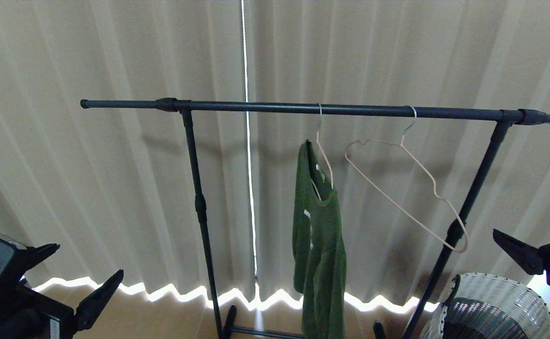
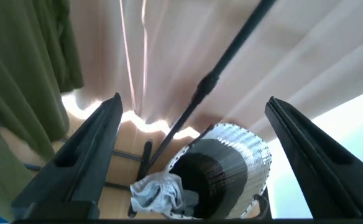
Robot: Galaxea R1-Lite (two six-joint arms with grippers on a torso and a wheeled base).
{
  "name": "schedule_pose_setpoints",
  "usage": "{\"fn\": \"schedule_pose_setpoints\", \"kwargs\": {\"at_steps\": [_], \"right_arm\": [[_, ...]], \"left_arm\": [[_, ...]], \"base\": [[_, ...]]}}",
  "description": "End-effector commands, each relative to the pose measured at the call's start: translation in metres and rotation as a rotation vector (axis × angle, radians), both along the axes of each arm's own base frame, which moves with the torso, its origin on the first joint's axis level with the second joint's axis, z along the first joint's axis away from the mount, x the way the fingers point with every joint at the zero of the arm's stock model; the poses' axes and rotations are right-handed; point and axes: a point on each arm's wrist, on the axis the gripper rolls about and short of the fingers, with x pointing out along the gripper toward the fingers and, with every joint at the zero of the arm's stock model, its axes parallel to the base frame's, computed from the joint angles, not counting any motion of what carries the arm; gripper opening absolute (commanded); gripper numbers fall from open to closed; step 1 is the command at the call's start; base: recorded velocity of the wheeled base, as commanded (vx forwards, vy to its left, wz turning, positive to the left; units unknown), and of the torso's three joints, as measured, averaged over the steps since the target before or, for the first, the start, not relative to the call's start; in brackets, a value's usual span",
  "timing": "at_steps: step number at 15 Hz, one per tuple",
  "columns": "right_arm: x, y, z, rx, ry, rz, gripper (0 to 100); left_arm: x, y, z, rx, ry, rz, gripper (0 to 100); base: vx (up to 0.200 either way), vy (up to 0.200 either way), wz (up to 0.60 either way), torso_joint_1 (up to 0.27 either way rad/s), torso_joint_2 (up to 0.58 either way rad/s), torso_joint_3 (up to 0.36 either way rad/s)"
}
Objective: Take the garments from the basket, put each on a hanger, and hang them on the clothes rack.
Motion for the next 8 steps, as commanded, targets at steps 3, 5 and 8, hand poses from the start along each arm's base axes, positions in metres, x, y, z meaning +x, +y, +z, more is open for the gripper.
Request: {"fn": "schedule_pose_setpoints", "kwargs": {"at_steps": [3, 5, 8], "right_arm": [[-0.007, -0.001, -0.014, 0.05, -0.079, 0.061, 100], [-0.008, 0.0, -0.022, 0.066, -0.073, 0.107, 100], [-0.014, -0.006, -0.031, 0.05, -0.057, 0.075, 100]], "left_arm": [[0.003, -0.001, 0.001, 0.008, 0.002, 0.0, 100], [0.003, -0.001, 0.002, 0.006, 0.0, 0.004, 100], [0.003, -0.001, 0.001, 0.01, 0.002, 0.003, 100]], "base": [[0.0, 0.0, 0.0, 0.0, 0.0, 0.0], [0.0, 0.0, 0.0, 0.0, 0.0, 0.0], [0.0, 0.0, 0.0, 0.0, 0.0, 0.0]]}}
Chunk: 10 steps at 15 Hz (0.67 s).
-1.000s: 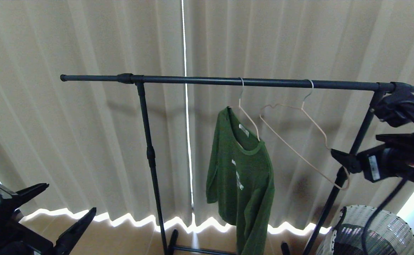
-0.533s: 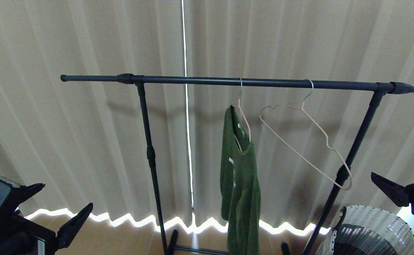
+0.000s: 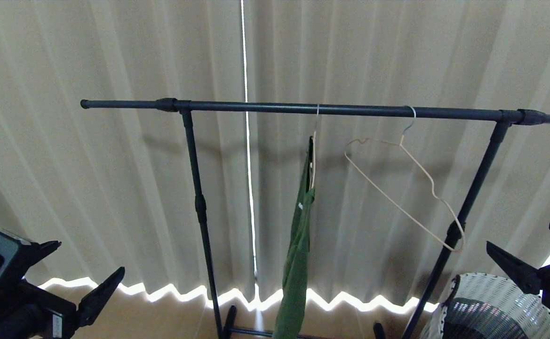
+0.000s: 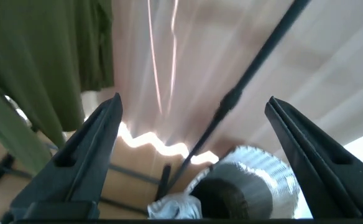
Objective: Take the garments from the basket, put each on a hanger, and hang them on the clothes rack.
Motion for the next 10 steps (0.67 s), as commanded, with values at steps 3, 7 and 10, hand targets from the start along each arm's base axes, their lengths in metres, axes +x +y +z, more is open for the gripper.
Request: {"fn": "schedule_pose_setpoints", "kwargs": {"at_steps": [3, 7, 10], "right_arm": [[-0.009, -0.006, -0.015, -0.006, 0.036, -0.035, 100], [-0.014, -0.008, -0.031, -0.019, 0.093, -0.033, 100], [-0.014, -0.008, -0.031, -0.023, 0.095, -0.034, 100]], "left_arm": [[0.0, 0.0, 0.001, -0.002, -0.005, 0.001, 100], [0.0, 0.0, 0.001, 0.0, -0.004, 0.0, 100], [0.0, 0.0, 0.001, 0.001, -0.004, 0.0, 100]], "base": [[0.0, 0.0, 0.0, 0.0, 0.0, 0.0], [0.0, 0.0, 0.0, 0.0, 0.0, 0.0], [-0.2, 0.0, 0.0, 0.004, 0.0, 0.002]]}}
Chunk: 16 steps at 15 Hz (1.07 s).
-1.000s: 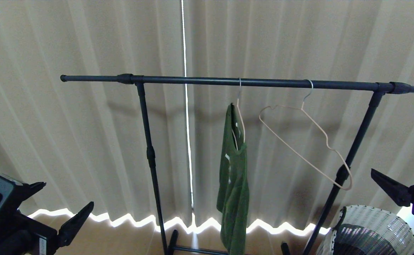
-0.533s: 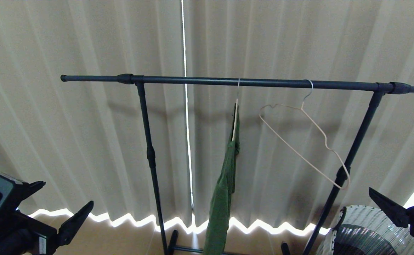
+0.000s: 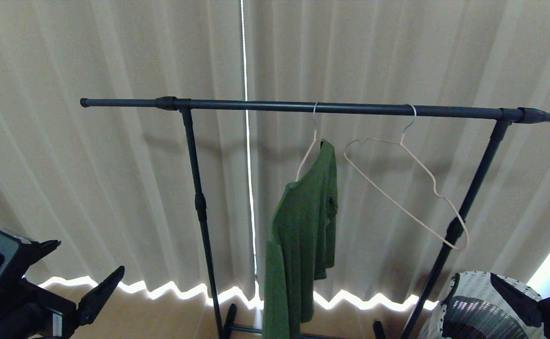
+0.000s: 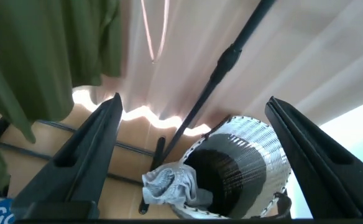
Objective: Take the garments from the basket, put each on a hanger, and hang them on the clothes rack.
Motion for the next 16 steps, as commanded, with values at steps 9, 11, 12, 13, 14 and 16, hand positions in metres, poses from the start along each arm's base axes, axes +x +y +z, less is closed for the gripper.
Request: {"fn": "schedule_pose_setpoints", "kwargs": {"at_steps": [9, 11, 12, 13, 14, 16], "right_arm": [[-0.001, -0.001, -0.004, -0.007, 0.013, -0.007, 100], [-0.004, -0.002, -0.006, -0.011, 0.021, -0.009, 100], [-0.005, -0.001, -0.006, -0.011, 0.021, -0.008, 100], [-0.004, -0.001, -0.006, -0.01, 0.018, -0.008, 100], [-0.005, -0.001, -0.006, -0.01, 0.016, -0.008, 100], [-0.006, -0.002, -0.008, -0.009, 0.021, -0.009, 100]], "left_arm": [[0.0, -0.001, -0.005, 0.007, 0.024, -0.007, 100], [0.001, -0.002, -0.007, 0.021, 0.037, -0.013, 100], [0.002, -0.002, -0.009, 0.032, 0.047, -0.02, 100], [0.002, -0.003, -0.009, 0.034, 0.05, -0.023, 100], [0.002, -0.003, -0.01, 0.035, 0.052, -0.023, 100], [0.003, -0.003, -0.01, 0.037, 0.058, -0.023, 100]], "base": [[-0.133, 0.0, 0.0, 0.002, 0.0, 0.002], [0.0, 0.0, 0.0, 0.0, 0.0, 0.0], [0.0, 0.0, 0.0, 0.0, 0.0, 0.0], [0.0, 0.0, 0.0, 0.0, 0.0, 0.0], [0.0, 0.0, 0.0, 0.0, 0.0, 0.0], [0.0, 0.0, 0.0, 0.0, 0.0, 0.0]]}}
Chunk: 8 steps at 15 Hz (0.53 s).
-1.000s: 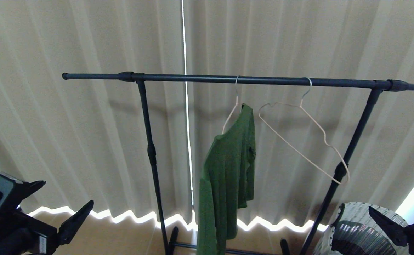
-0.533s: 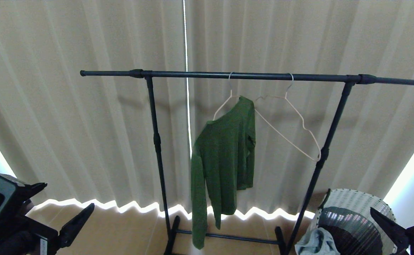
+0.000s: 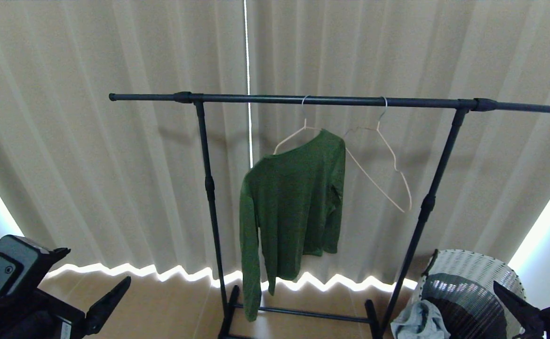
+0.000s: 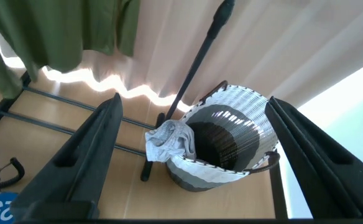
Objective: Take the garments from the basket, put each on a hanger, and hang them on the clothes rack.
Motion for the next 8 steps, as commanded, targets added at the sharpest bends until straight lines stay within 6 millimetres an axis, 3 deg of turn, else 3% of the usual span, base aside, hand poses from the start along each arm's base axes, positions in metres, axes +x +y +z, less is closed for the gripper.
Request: {"fn": "schedule_pose_setpoints", "kwargs": {"at_steps": [1, 5, 8], "right_arm": [[-0.0008, -0.0001, -0.0014, 0.0, 0.003, 0.001, 100], [-0.001, -0.0002, -0.0018, -0.002, 0.005, 0.002, 100], [-0.0016, -0.0003, -0.0035, -0.003, 0.011, 0.002, 100]], "left_arm": [[0.0031, -0.0012, -0.0018, 0.005, 0.016, 0.0, 100], [0.0074, -0.0024, -0.0038, 0.01, 0.035, 0.003, 100], [0.0071, -0.0019, -0.0022, 0.009, 0.026, 0.006, 100]], "base": [[0.0, 0.0, 0.0, 0.0, 0.0, 0.0], [0.0, 0.0, 0.0, -0.014, 0.03, 0.018], [0.0, 0.0, 0.0, -0.175, 0.39, 0.203]]}}
